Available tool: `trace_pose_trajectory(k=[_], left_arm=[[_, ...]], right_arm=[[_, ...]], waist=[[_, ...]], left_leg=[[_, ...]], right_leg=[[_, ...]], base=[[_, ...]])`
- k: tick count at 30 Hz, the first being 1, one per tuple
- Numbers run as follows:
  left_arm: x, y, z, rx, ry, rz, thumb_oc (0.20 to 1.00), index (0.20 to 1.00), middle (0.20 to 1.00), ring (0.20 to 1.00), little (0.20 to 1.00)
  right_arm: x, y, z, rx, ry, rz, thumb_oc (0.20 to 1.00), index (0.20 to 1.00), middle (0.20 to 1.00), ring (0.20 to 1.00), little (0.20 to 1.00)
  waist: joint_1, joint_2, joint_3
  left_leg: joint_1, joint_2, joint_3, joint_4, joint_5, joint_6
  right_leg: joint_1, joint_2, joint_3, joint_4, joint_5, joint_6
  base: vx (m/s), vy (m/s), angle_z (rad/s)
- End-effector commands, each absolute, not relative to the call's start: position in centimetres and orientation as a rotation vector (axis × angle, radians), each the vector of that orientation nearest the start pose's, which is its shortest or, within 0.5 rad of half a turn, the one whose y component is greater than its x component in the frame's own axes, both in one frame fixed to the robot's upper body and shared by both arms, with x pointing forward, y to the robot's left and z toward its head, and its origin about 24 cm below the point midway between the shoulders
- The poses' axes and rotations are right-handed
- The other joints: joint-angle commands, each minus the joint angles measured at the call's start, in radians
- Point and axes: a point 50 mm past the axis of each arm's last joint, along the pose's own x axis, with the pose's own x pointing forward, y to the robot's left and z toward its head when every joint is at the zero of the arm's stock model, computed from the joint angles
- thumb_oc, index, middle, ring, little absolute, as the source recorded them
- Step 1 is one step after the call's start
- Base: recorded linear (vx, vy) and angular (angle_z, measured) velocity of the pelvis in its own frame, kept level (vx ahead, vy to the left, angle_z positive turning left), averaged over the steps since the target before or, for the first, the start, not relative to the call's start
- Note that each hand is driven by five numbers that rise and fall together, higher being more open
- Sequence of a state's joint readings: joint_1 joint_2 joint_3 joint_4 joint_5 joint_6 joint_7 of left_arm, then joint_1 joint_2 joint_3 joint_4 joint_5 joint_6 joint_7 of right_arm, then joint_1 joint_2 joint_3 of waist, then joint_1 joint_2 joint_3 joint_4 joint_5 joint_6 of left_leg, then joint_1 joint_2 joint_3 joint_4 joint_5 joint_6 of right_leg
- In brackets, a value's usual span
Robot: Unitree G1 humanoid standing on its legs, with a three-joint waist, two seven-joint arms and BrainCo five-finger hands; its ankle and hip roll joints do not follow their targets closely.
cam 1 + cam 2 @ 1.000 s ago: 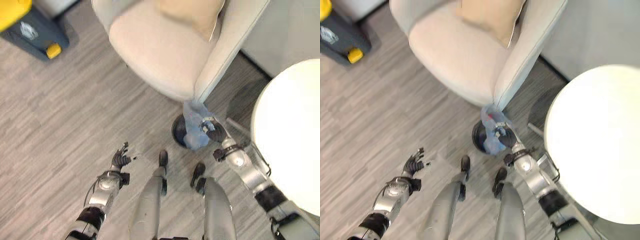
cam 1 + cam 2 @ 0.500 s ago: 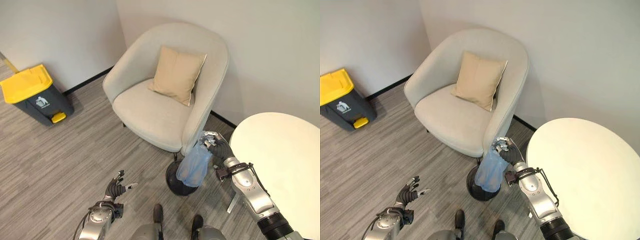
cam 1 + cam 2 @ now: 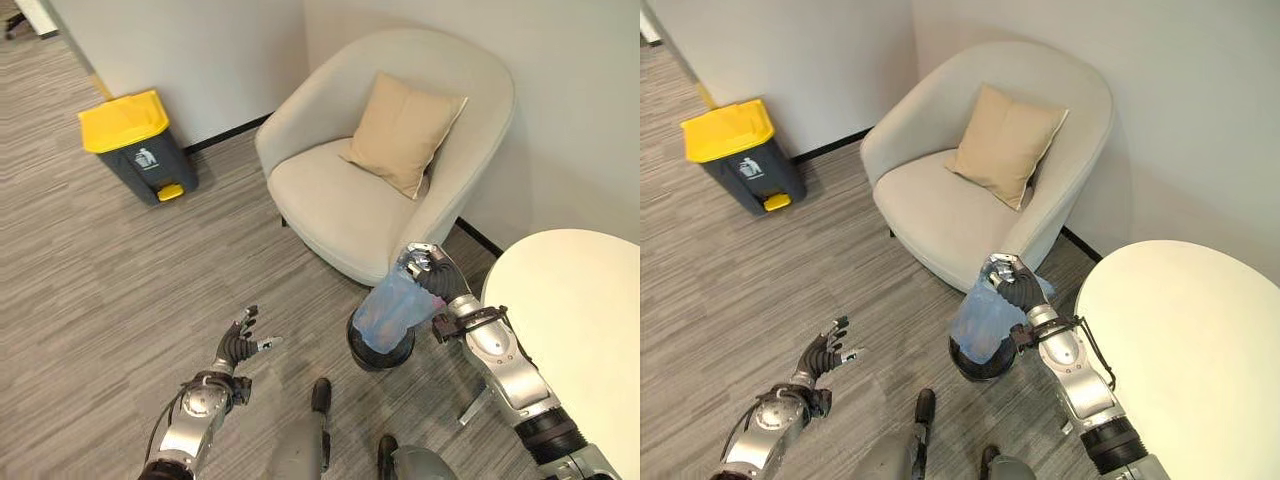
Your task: Gather garbage on tea table into small bin, then transfer packed bag to large trash can.
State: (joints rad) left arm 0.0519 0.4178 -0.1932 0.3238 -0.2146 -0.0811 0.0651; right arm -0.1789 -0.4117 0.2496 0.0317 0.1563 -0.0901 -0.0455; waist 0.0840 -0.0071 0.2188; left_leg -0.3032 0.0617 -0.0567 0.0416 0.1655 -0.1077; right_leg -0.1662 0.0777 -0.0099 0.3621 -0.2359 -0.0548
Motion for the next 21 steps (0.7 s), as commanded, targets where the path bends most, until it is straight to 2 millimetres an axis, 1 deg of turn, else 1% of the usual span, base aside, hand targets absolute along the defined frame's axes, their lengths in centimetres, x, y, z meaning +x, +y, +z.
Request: trace_pose_trajectory(k=[1, 2, 3, 4, 6, 7, 8, 9, 10, 12, 14, 15, 17, 21], left_arm=[[23.8, 20.9, -0.7, 0.271, 0.209, -0.090, 1.000, 1.000, 1.000, 1.000, 1.000], [23.8, 20.9, -0.7, 0.271, 0.209, -0.090, 1.000, 1.000, 1.000, 1.000, 1.000], [24.4, 20.1, 0.4, 0.277, 0.153, -0.130, 1.000, 1.000, 1.000, 1.000, 1.000], [24.7, 19.7, 1.0, 0.276, 0.124, -0.151, 1.000, 1.000, 1.000, 1.000, 1.000], [25.3, 18.8, 2.3, 0.286, 0.060, -0.199, 1.000, 1.000, 1.000, 1.000, 1.000], [25.3, 18.8, 2.3, 0.286, 0.059, -0.199, 1.000, 1.000, 1.000, 1.000, 1.000], [25.9, 17.7, 3.5, 0.279, -0.001, -0.245, 1.000, 1.000, 1.000, 1.000, 1.000], [25.9, 17.7, 3.5, 0.279, -0.002, -0.245, 1.000, 1.000, 1.000, 1.000, 1.000], [26.5, 16.5, 4.8, 0.296, -0.062, -0.292, 1.000, 1.000, 1.000, 1.000, 1.000], [26.8, 15.8, 5.5, 0.337, -0.103, -0.327, 1.000, 1.000, 1.000, 1.000, 1.000], [26.8, 15.4, 5.9, 0.376, -0.125, -0.352, 1.000, 1.000, 1.000, 1.000, 1.000], [26.8, 15.4, 5.8, 0.377, -0.125, -0.352, 1.000, 1.000, 1.000, 1.000, 1.000], [27.0, 14.7, 6.0, 0.392, -0.136, -0.377, 1.000, 1.000, 1.000, 1.000, 1.000], [27.1, 14.1, 6.2, 0.412, -0.149, -0.406, 1.000, 1.000, 1.000, 1.000, 1.000]], right_arm=[[28.2, -15.2, 13.3, -0.228, -0.438, 0.214, 0.200, 0.200, 0.200, 0.200, 0.200], [28.2, -15.2, 13.4, -0.229, -0.439, 0.213, 0.200, 0.200, 0.200, 0.200, 0.200], [28.4, -15.3, 13.8, -0.237, -0.454, 0.222, 0.200, 0.200, 0.200, 0.200, 0.200], [28.4, -15.2, 14.1, -0.243, -0.462, 0.230, 0.200, 0.200, 0.200, 0.200, 0.200], [28.6, -14.9, 14.4, -0.246, -0.468, 0.262, 0.200, 0.200, 0.200, 0.200, 0.200], [28.6, -14.9, 14.4, -0.246, -0.468, 0.262, 0.200, 0.200, 0.200, 0.200, 0.200], [28.7, -14.4, 14.6, -0.266, -0.473, 0.304, 0.200, 0.200, 0.200, 0.200, 0.200], [28.7, -14.4, 14.6, -0.267, -0.474, 0.304, 0.200, 0.200, 0.200, 0.200, 0.200], [28.8, -13.9, 14.6, -0.296, -0.462, 0.348, 0.200, 0.200, 0.200, 0.200, 0.200], [28.7, -13.9, 14.7, -0.291, -0.465, 0.359, 0.200, 0.200, 0.200, 0.200, 0.200], [28.5, -13.1, 14.7, -0.275, -0.469, 0.400, 0.200, 0.200, 0.200, 0.200, 0.200], [28.5, -13.1, 14.7, -0.275, -0.469, 0.400, 0.200, 0.200, 0.200, 0.200, 0.200], [28.5, -12.1, 14.9, -0.250, -0.477, 0.444, 0.200, 0.200, 0.200, 0.200, 0.200], [28.4, -11.0, 15.3, -0.209, -0.484, 0.501, 0.200, 0.200, 0.200, 0.200, 0.200]], waist=[[-0.001, -0.018, -0.025], [-0.003, -0.016, -0.024], [-0.018, -0.024, -0.008], [-0.031, -0.031, -0.007], [-0.046, -0.056, -0.007], [-0.047, -0.055, -0.008], [-0.058, -0.074, -0.013], [-0.060, -0.074, -0.015], [-0.083, -0.071, -0.043], [-0.088, -0.075, -0.050], [-0.089, -0.081, -0.073], [-0.088, -0.082, -0.072], [-0.086, -0.091, -0.084], [-0.082, -0.102, -0.107]], left_leg=[[-0.065, -0.061, 0.027, -0.023, 0.046, -0.013], [-0.067, -0.061, 0.025, -0.021, 0.046, -0.013], [-0.066, -0.066, 0.052, 0.026, -0.010, 0.014], [-0.063, -0.062, 0.065, 0.082, -0.043, 0.027], [-0.043, -0.076, 0.075, 0.187, -0.136, 0.049], [-0.046, -0.076, 0.074, 0.187, -0.133, 0.049], [-0.003, -0.069, 0.080, 0.247, -0.222, 0.054], [-0.006, -0.069, 0.078, 0.244, -0.217, 0.054], [0.092, -0.036, 0.087, 0.190, -0.243, 0.053], [0.102, -0.037, 0.083, 0.137, -0.219, 0.046], [0.136, -0.045, 0.077, 0.076, -0.220, 0.052], [0.140, -0.046, 0.078, 0.071, -0.218, 0.052], [0.164, -0.044, 0.084, 0.042, -0.215, 0.055], [0.210, -0.040, 0.098, 0.002, -0.213, 0.058]], right_leg=[[0.157, -0.020, 0.006, -0.280, 0.062, 0.089], [0.157, -0.020, 0.004, -0.280, 0.062, 0.089], [0.138, -0.039, -0.026, -0.278, 0.079, 0.092], [0.125, -0.055, -0.046, -0.288, 0.098, 0.097], [0.106, -0.092, -0.067, -0.296, 0.127, 0.104], [0.103, -0.092, -0.068, -0.298, 0.130, 0.104], [0.093, -0.117, -0.087, -0.307, 0.146, 0.109], [0.090, -0.117, -0.089, -0.308, 0.149, 0.109], [0.086, -0.119, -0.114, -0.337, 0.160, 0.119], [0.093, -0.123, -0.124, -0.347, 0.173, 0.123], [0.101, -0.126, -0.124, -0.352, 0.179, 0.129], [0.103, -0.126, -0.123, -0.353, 0.180, 0.129], [0.110, -0.129, -0.124, -0.355, 0.184, 0.135], [0.127, -0.130, -0.116, -0.359, 0.185, 0.141]], base=[[-0.20, -0.057, 0.46], [-0.31, -0.039, 0.62], [-0.32, -0.017, 0.64], [-0.41, -0.013, 0.47], [-0.20, 0.009, 0.44], [-0.16, 0.012, 0.70], [-0.11, 0.011, 0.60], [-0.10, 0.072, 0.43], [0.01, 0.073, 0.37], [0.01, 0.089, 0.54], [0.05, 0.091, 0.15], [0.05, 0.078, -0.21], [0.02, 0.051, -0.07], [0.03, 0.038, -0.03]])
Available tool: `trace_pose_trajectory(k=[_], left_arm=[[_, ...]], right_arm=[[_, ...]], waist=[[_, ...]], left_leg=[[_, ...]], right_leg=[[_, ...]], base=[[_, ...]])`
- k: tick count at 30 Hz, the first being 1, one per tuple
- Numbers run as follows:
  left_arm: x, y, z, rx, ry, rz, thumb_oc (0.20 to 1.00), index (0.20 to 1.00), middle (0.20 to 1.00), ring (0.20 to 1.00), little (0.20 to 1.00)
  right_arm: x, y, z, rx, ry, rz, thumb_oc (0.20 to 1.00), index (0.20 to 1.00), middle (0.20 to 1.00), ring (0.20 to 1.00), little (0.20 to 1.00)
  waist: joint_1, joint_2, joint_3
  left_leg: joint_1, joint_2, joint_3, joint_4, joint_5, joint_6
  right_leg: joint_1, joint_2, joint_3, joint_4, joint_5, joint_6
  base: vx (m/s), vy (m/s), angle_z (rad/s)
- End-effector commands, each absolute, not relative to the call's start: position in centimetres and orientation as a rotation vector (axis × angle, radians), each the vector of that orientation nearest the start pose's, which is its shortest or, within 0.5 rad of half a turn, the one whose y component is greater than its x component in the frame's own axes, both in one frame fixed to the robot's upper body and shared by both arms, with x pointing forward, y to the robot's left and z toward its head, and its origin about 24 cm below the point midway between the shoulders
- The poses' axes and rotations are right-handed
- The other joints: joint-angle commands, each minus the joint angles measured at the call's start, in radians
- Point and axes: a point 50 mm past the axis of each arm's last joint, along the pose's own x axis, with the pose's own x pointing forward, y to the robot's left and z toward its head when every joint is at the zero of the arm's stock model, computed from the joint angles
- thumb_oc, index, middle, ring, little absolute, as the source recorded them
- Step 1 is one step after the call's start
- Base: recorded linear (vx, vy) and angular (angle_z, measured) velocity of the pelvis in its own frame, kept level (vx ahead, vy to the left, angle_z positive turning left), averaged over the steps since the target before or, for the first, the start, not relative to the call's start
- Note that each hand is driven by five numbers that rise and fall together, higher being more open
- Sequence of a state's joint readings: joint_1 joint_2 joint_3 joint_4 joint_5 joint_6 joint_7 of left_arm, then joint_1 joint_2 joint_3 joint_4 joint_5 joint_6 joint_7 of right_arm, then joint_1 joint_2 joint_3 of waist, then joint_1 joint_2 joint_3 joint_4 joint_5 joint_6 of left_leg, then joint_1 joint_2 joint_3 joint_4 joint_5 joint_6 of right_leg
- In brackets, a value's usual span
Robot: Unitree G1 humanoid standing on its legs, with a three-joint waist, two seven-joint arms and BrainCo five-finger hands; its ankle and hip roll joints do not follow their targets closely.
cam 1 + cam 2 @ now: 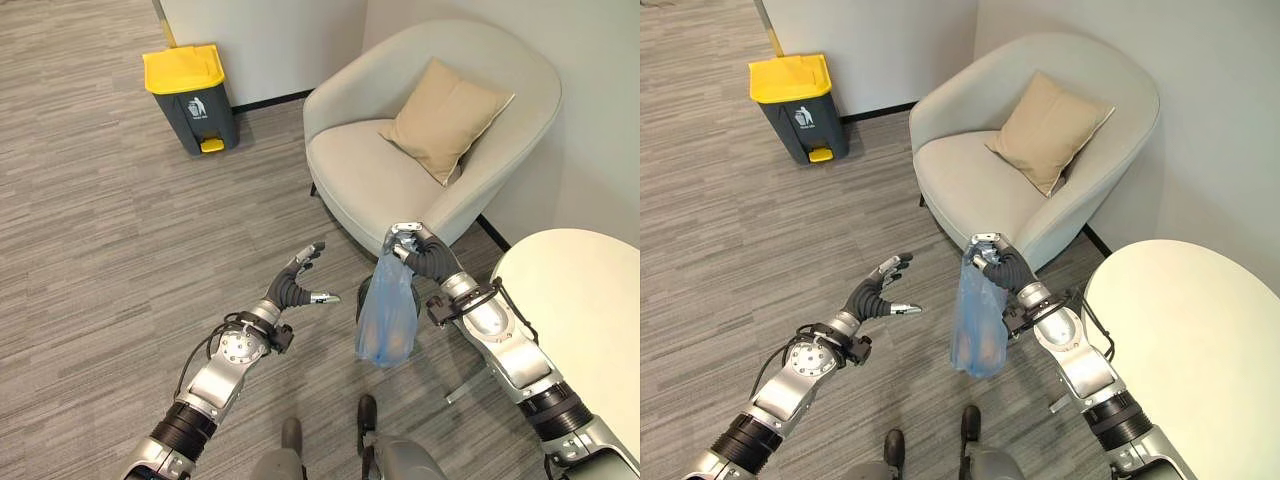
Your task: Gather garbage on tea table into small bin, then transfer packed bag to large trash can.
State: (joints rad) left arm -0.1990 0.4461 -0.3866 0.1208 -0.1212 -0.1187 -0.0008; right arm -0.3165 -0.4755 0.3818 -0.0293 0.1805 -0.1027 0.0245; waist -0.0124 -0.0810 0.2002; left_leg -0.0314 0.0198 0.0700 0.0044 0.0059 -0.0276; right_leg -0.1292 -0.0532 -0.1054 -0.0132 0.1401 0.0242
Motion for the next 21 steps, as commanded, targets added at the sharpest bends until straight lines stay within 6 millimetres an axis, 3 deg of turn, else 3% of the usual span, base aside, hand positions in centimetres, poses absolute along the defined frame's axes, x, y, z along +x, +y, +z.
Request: trace_pose_trajectory(k=[1, 5, 15, 21], left_arm=[[27.1, 14.1, 6.2, 0.412, -0.149, -0.405, 1.000, 1.000, 1.000, 1.000, 1.000], [27.5, 12.2, 6.1, 0.385, -0.154, -0.441, 1.000, 1.000, 1.000, 1.000, 1.000], [28.0, 10.4, 5.1, 0.337, -0.111, -0.443, 1.000, 1.000, 1.000, 1.000, 1.000], [28.3, 10.1, 4.8, 0.415, -0.121, -0.387, 1.000, 1.000, 1.000, 1.000, 1.000]], right_arm=[[28.4, -11.0, 15.3, -0.209, -0.484, 0.502, 0.200, 0.200, 0.200, 0.200, 0.200], [28.1, -8.3, 16.8, -0.148, -0.545, 0.593, 0.200, 0.200, 0.200, 0.200, 0.200], [27.8, -4.3, 18.4, -0.045, -0.594, 0.699, 0.200, 0.200, 0.200, 0.200, 0.200], [26.9, -2.2, 19.7, 0.052, -0.638, 0.769, 0.200, 0.200, 0.200, 0.200, 0.200]], waist=[[0.015, -0.028, -0.087], [0.010, -0.029, -0.127], [0.019, -0.022, -0.150], [0.038, -0.034, -0.151]], left_leg=[[-0.060, 0.002, -0.028, 0.038, -0.053, -0.022], [0.011, -0.004, -0.010, -0.023, -0.050, -0.014], [0.055, -0.005, -0.003, -0.058, -0.042, -0.007], [0.066, -0.003, -0.005, -0.065, -0.040, -0.007]], right_leg=[[0.091, 0.001, -0.020, 0.016, -0.191, 0.062], [0.120, 0.002, 0.000, 0.007, -0.186, 0.073], [0.145, -0.001, 0.009, -0.004, -0.182, 0.074], [0.157, -0.003, 0.004, -0.013, -0.179, 0.074]], base=[[0.04, 0.051, 0.04], [0.05, 0.065, -0.19], [0.01, 0.017, -0.03], [0.00, 0.000, 0.00]])
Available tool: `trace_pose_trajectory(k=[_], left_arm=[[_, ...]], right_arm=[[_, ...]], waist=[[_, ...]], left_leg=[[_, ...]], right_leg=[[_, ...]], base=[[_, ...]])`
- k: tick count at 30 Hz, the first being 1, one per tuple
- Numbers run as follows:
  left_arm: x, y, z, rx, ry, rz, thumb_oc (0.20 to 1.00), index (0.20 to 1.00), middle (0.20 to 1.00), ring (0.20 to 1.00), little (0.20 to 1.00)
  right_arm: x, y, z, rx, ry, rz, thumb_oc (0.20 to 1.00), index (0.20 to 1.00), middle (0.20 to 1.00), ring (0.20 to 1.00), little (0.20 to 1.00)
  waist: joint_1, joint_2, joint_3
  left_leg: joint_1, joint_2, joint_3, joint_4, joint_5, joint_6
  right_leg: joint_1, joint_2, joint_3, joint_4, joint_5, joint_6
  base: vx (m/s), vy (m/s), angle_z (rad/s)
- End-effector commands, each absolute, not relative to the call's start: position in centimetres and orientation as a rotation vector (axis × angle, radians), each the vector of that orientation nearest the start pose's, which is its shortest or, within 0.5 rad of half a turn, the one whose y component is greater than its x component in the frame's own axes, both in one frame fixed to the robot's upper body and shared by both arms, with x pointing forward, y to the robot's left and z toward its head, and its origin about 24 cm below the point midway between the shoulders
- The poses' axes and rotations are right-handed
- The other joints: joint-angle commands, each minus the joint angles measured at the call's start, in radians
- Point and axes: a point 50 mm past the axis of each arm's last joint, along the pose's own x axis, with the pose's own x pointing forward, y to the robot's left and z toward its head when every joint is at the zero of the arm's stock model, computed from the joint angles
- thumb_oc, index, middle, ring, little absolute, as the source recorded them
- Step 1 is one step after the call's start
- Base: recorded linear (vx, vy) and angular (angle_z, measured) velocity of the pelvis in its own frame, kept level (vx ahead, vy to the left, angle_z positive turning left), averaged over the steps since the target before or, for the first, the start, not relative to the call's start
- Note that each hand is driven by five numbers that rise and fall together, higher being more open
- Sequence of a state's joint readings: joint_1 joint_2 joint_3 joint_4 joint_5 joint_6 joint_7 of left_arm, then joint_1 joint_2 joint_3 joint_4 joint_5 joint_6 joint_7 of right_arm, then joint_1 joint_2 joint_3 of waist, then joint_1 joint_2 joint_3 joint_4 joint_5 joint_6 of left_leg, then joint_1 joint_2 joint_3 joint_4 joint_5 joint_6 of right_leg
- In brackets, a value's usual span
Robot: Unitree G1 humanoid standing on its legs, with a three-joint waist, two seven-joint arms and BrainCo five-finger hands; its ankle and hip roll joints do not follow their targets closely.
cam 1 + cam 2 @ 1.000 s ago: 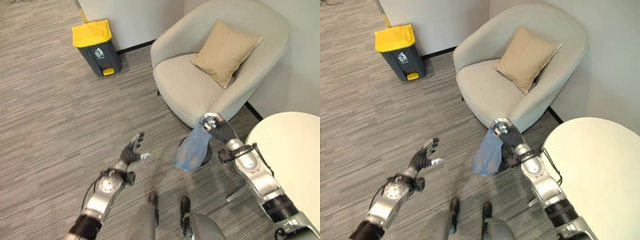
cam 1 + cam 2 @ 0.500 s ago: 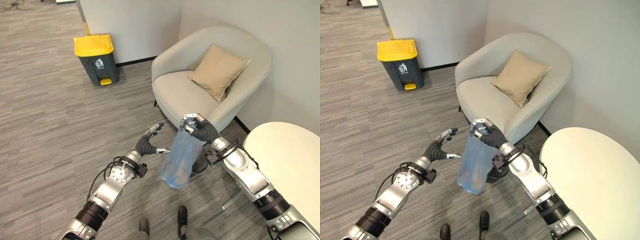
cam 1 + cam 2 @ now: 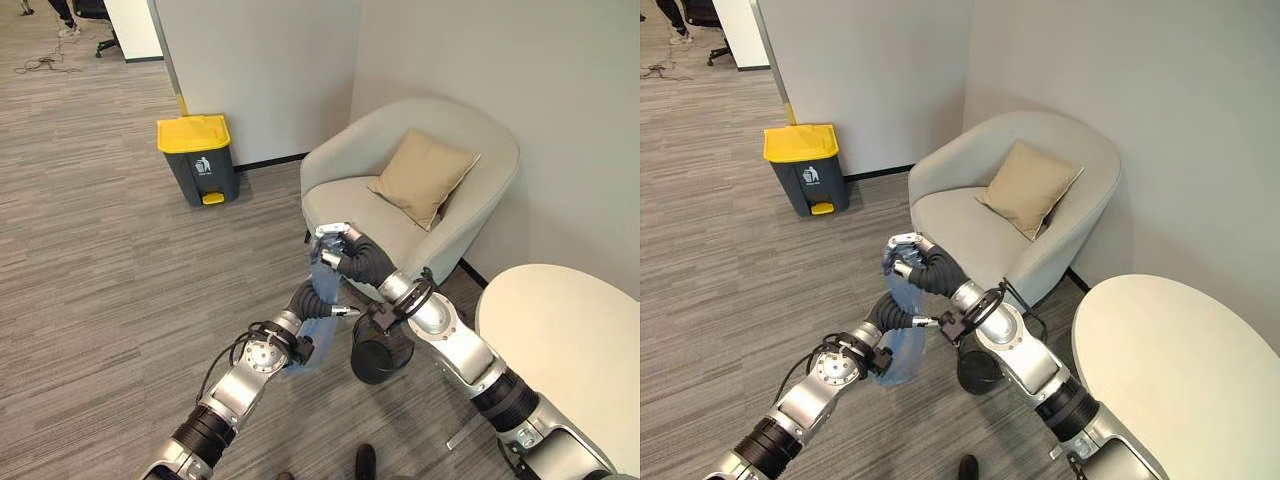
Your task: Gather garbage on tea table into small bin, then transfer packed bag to large trash can.
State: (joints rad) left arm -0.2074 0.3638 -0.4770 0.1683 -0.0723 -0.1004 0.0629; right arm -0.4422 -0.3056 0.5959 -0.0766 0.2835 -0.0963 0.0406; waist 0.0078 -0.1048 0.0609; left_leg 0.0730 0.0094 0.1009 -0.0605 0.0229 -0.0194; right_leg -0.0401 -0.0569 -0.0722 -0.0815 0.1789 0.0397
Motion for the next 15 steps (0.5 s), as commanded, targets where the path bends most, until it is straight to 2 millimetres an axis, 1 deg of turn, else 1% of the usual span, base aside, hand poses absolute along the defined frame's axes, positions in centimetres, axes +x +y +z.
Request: trace_pose_trajectory(k=[1, 5, 6, 11, 12, 15], left_arm=[[28.3, 10.0, 4.8, 0.417, -0.122, -0.377, 1.000, 1.000, 1.000, 1.000, 1.000], [28.6, 9.3, 4.8, 0.441, -0.132, -0.366, 1.000, 1.000, 1.000, 1.000, 1.000], [28.6, 8.9, 4.6, 0.450, -0.130, -0.371, 1.000, 1.000, 1.000, 1.000, 1.000], [28.7, 8.4, 4.0, 0.465, -0.102, -0.373, 1.000, 1.000, 1.000, 1.000, 1.000], [28.6, 8.2, 3.5, 0.477, -0.081, -0.379, 1.000, 1.000, 1.000, 1.000, 1.000], [28.5, 8.0, 3.0, 0.483, -0.061, -0.388, 1.000, 1.000, 1.000, 1.000, 1.000]], right_arm=[[26.7, -1.9, 20.0, 0.073, -0.648, 0.784, 0.200, 0.200, 0.200, 0.200, 0.200], [26.0, -0.7, 20.8, 0.124, -0.673, 0.828, 0.200, 0.200, 0.200, 0.200, 0.200], [25.8, 0.0, 21.3, 0.130, -0.687, 0.850, 0.200, 0.200, 0.200, 0.200, 0.200], [25.4, 0.6, 21.8, 0.132, -0.705, 0.874, 0.200, 0.200, 0.200, 0.200, 0.200], [25.3, 0.8, 22.0, 0.130, -0.709, 0.884, 0.200, 0.200, 0.200, 0.200, 0.200], [25.2, 1.0, 22.2, 0.132, -0.712, 0.890, 0.200, 0.200, 0.200, 0.200, 0.200]], waist=[[0.022, -0.012, -0.011], [0.029, -0.019, -0.010], [0.033, -0.022, -0.009], [0.035, -0.025, -0.010], [0.035, -0.025, -0.010], [0.034, -0.025, -0.011]], left_leg=[[-0.039, 0.008, -0.036, 0.000, -0.056, -0.015], [-0.040, 0.007, -0.040, 0.001, -0.055, -0.015], [-0.040, 0.008, -0.041, 0.001, -0.056, -0.014], [-0.039, 0.008, -0.042, 0.004, -0.057, -0.014], [-0.040, 0.008, -0.043, 0.005, -0.058, -0.013], [-0.040, 0.007, -0.043, 0.006, -0.058, -0.013]], right_leg=[[0.069, 0.000, -0.031, 0.056, -0.217, 0.059], [0.069, -0.001, -0.035, 0.057, -0.216, 0.059], [0.071, -0.001, -0.037, 0.056, -0.216, 0.058], [0.072, -0.002, -0.036, 0.056, -0.216, 0.059], [0.073, -0.003, -0.036, 0.056, -0.217, 0.058], [0.074, -0.003, -0.036, 0.056, -0.217, 0.058]], base=[[0.00, -0.005, 0.04], [0.00, -0.001, 0.01], [0.00, 0.000, 0.00], [0.00, 0.000, 0.00], [0.00, 0.000, 0.00], [0.00, 0.000, 0.00]])
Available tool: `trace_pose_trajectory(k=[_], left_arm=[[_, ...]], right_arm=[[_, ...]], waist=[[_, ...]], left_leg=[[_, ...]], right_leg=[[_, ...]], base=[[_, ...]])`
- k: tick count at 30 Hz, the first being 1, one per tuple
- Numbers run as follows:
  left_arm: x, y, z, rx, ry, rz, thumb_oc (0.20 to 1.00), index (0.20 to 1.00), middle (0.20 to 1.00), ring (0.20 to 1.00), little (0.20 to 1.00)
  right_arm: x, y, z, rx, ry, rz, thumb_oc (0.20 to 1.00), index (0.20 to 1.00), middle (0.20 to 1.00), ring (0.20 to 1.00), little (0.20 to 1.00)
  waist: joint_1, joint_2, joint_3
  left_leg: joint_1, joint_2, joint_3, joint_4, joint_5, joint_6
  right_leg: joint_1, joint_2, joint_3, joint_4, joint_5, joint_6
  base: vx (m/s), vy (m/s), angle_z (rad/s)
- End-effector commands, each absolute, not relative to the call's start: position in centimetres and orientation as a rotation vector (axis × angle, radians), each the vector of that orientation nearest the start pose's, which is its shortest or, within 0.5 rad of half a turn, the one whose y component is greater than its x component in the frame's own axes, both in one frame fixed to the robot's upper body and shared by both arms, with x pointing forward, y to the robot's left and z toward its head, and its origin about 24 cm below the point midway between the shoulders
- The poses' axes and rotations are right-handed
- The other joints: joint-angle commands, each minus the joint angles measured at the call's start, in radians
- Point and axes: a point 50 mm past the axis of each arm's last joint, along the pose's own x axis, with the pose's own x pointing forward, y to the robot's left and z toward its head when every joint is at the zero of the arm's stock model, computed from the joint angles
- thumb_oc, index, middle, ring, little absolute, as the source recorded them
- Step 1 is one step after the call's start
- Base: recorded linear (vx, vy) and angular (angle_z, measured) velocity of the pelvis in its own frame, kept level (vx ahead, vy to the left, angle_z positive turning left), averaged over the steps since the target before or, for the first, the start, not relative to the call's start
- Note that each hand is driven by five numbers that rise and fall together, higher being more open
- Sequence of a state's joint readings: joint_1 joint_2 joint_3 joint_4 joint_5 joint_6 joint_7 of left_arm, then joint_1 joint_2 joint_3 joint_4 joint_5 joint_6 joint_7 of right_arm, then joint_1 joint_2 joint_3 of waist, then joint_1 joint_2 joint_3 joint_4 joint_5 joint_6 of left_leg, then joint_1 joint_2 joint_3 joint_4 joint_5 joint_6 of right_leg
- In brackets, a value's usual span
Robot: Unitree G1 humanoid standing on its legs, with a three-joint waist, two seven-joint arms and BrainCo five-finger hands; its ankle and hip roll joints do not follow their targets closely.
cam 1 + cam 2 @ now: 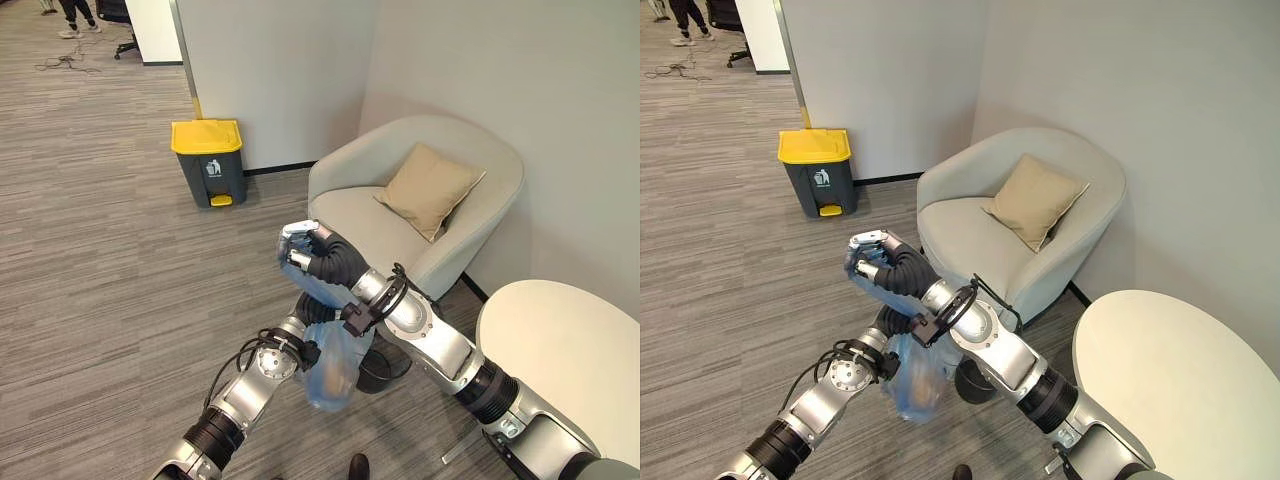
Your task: Gather garbage on tea table into small bin, then transfer packed bag to large trash can.
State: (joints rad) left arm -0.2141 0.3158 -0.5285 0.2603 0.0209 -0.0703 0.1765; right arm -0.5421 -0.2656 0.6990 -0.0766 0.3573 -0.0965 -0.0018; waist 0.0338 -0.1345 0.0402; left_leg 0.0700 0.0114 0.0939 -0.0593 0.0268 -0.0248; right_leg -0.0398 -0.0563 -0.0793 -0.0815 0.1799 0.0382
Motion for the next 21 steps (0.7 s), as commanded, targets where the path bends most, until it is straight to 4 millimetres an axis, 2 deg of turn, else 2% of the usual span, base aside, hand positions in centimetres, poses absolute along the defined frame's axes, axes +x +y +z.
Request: trace_pose_trajectory(k=[1, 4, 5, 6, 13, 14, 15, 17, 18, 19, 20, 21], left_arm=[[28.5, 8.0, 2.7, 0.499, -0.046, -0.392, 1.000, 1.000, 1.000, 1.000, 1.000], [28.7, 7.8, 2.2, 0.530, -0.029, -0.402, 1.000, 1.000, 1.000, 1.000, 1.000], [28.8, 7.7, 2.2, 0.536, -0.027, -0.406, 0.278, 0.278, 0.278, 0.278, 0.278], [28.9, 7.6, 2.4, 0.532, -0.032, -0.403, 0.200, 0.200, 0.200, 0.200, 0.200], [29.3, 8.1, 4.6, 0.430, -0.109, -0.356, 0.200, 0.200, 0.200, 0.200, 0.200], [29.4, 8.4, 5.7, 0.384, -0.151, -0.340, 0.200, 0.200, 0.200, 0.200, 0.200], [29.3, 8.9, 7.0, 0.328, -0.198, -0.319, 0.200, 0.200, 0.200, 0.200, 0.200], [29.2, 9.6, 7.7, 0.281, -0.225, -0.294, 0.200, 0.200, 0.200, 0.200, 0.200], [29.2, 9.6, 7.7, 0.281, -0.224, -0.294, 0.200, 0.200, 0.200, 0.200, 0.200], [28.9, 10.4, 7.9, 0.243, -0.230, -0.270, 0.200, 0.200, 0.200, 0.200, 0.200], [28.6, 11.3, 7.6, 0.219, -0.215, -0.236, 0.200, 0.200, 0.200, 0.200, 0.200], [28.3, 12.0, 7.2, 0.216, -0.200, -0.212, 0.200, 0.200, 0.200, 0.200, 0.200]], right_arm=[[25.2, 1.0, 22.3, 0.138, -0.713, 0.891, 0.200, 0.200, 0.200, 0.200, 0.200], [25.1, 1.1, 22.4, 0.150, -0.712, 0.903, 0.200, 0.200, 0.200, 0.200, 0.200], [25.1, 1.1, 22.5, 0.153, -0.712, 0.907, 0.200, 0.200, 0.200, 0.200, 0.200], [25.0, 1.1, 22.5, 0.157, -0.712, 0.910, 0.200, 0.200, 0.200, 0.200, 0.200], [24.9, 0.7, 21.6, 0.158, -0.678, 0.923, 0.200, 0.200, 0.200, 0.200, 0.200], [24.9, 0.6, 20.9, 0.136, -0.659, 0.925, 0.200, 0.200, 0.200, 0.200, 0.200], [25.1, 0.1, 20.0, 0.019, -0.661, 0.916, 0.200, 0.200, 0.200, 0.200, 0.200], [25.3, -0.7, 19.5, -0.128, -0.689, 0.884, 0.200, 0.200, 0.200, 0.200, 0.200], [25.3, -0.7, 19.4, -0.129, -0.688, 0.884, 0.200, 0.200, 0.200, 0.200, 0.200], [25.4, -2.0, 19.8, -0.358, -0.787, 0.814, 1.000, 1.000, 1.000, 1.000, 1.000], [25.1, -3.3, 20.3, -0.515, -0.866, 0.754, 1.000, 1.000, 1.000, 1.000, 1.000], [25.0, -4.1, 20.4, -0.603, -0.900, 0.711, 1.000, 1.000, 1.000, 1.000, 1.000]], waist=[[0.007, 0.006, 0.009], [0.002, 0.007, 0.007], [0.000, 0.008, 0.006], [-0.002, 0.009, 0.006], [-0.010, 0.018, 0.002], [-0.010, 0.019, 0.003], [-0.010, 0.020, 0.002], [-0.010, 0.022, 0.003], [-0.010, 0.022, 0.002], [-0.011, 0.024, 0.001], [-0.016, 0.026, -0.001], [-0.021, 0.028, -0.003]], left_leg=[[-0.038, 0.005, -0.036, 0.004, -0.061, -0.008], [-0.037, 0.005, -0.036, 0.003, -0.061, -0.007], [-0.036, 0.005, -0.035, 0.002, -0.062, -0.007], [-0.036, 0.005, -0.034, 0.002, -0.061, -0.007], [-0.030, 0.005, -0.031, 0.001, -0.062, -0.007], [-0.029, 0.004, -0.031, 0.000, -0.061, -0.008], [-0.029, 0.003, -0.035, 0.000, -0.062, -0.008], [-0.028, 0.002, -0.037, 0.000, -0.063, -0.008], [-0.028, 0.002, -0.037, 0.000, -0.063, -0.008], [-0.027, 0.002, -0.038, -0.002, -0.063, -0.007], [-0.024, 0.002, -0.038, -0.002, -0.064, -0.006], [-0.023, 0.001, -0.036, -0.004, -0.063, -0.006]], right_leg=[[0.073, -0.003, -0.029, 0.056, -0.217, 0.060], [0.072, -0.003, -0.028, 0.057, -0.217, 0.060], [0.072, -0.003, -0.028, 0.057, -0.217, 0.061], [0.072, -0.004, -0.028, 0.056, -0.216, 0.061], [0.076, -0.007, -0.029, 0.055, -0.216, 0.061], [0.078, -0.007, -0.029, 0.053, -0.217, 0.061], [0.079, -0.008, -0.030, 0.053, -0.218, 0.061], [0.080, -0.009, -0.030, 0.053, -0.219, 0.062], [0.080, -0.009, -0.030, 0.053, -0.219, 0.062], [0.081, -0.010, -0.031, 0.052, -0.220, 0.064], [0.083, -0.010, -0.030, 0.050, -0.219, 0.066], [0.084, -0.011, -0.029, 0.049, -0.218, 0.068]], base=[[0.00, 0.000, 0.00], [0.00, 0.000, 0.00], [0.00, 0.000, 0.00], [0.00, 0.000, 0.00], [0.00, 0.000, 0.00], [0.03, 0.012, 0.00], [0.03, 0.010, 0.00], [0.02, 0.002, 0.00], [0.00, 0.000, 0.00], [0.04, -0.007, 0.03], [0.05, -0.013, 0.04], [0.03, -0.012, 0.03]])
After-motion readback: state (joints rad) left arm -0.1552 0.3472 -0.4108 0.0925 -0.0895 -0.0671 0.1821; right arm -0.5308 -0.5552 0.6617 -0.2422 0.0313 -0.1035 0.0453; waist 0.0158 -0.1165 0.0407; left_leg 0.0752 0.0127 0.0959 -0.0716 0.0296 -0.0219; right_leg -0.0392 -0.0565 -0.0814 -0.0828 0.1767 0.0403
